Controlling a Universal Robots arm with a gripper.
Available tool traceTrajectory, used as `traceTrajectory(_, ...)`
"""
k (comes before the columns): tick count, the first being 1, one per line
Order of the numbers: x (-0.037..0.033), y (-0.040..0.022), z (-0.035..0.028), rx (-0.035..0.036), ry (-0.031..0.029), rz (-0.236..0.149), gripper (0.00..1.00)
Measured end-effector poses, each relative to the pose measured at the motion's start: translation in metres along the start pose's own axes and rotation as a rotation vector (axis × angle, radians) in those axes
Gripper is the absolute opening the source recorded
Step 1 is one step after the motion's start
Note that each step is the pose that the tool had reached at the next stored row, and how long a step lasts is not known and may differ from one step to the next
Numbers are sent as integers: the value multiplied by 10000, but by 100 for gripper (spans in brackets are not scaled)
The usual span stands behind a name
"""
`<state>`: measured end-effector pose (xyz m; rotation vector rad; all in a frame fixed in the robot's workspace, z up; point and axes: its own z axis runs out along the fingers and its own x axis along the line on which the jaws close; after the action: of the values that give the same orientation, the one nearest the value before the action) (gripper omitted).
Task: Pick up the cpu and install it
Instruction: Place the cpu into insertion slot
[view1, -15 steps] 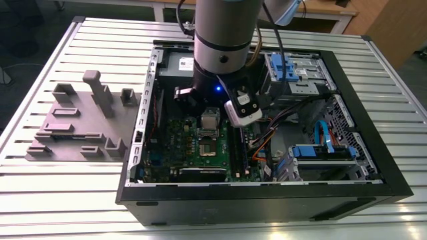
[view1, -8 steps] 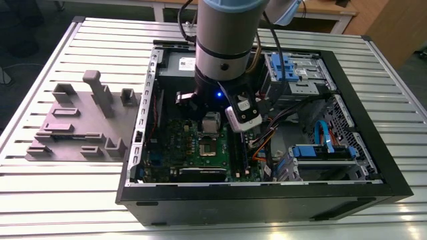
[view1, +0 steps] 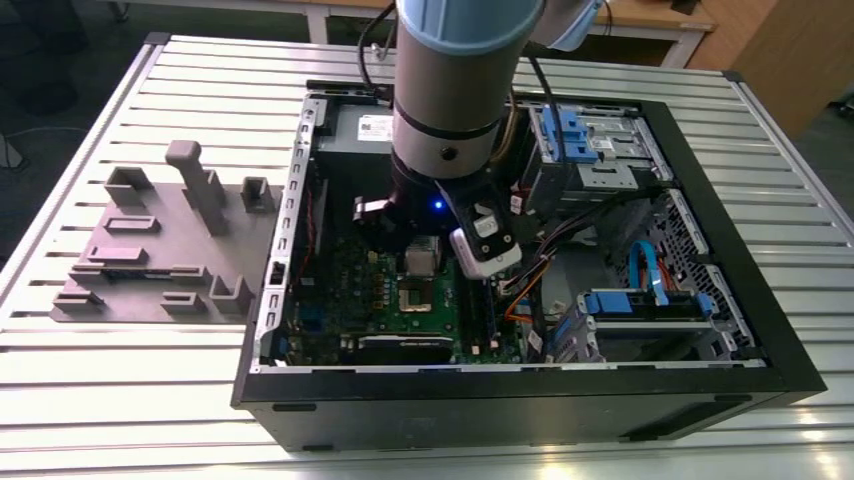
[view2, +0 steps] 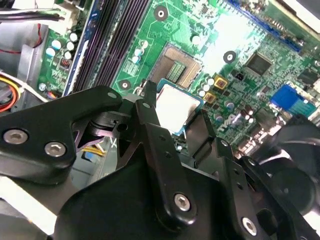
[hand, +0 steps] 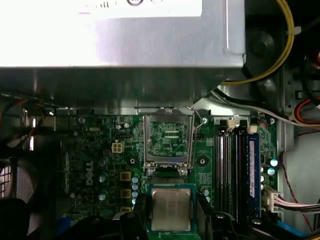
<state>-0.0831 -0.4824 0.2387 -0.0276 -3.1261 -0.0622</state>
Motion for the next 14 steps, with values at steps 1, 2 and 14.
traceTrajectory(1,-1,-12,12,1,0,1,47)
traceTrajectory(2,-3,-20,28,-1,0,1,47)
traceTrajectory(14,-12,-40,244,1,0,-2,47)
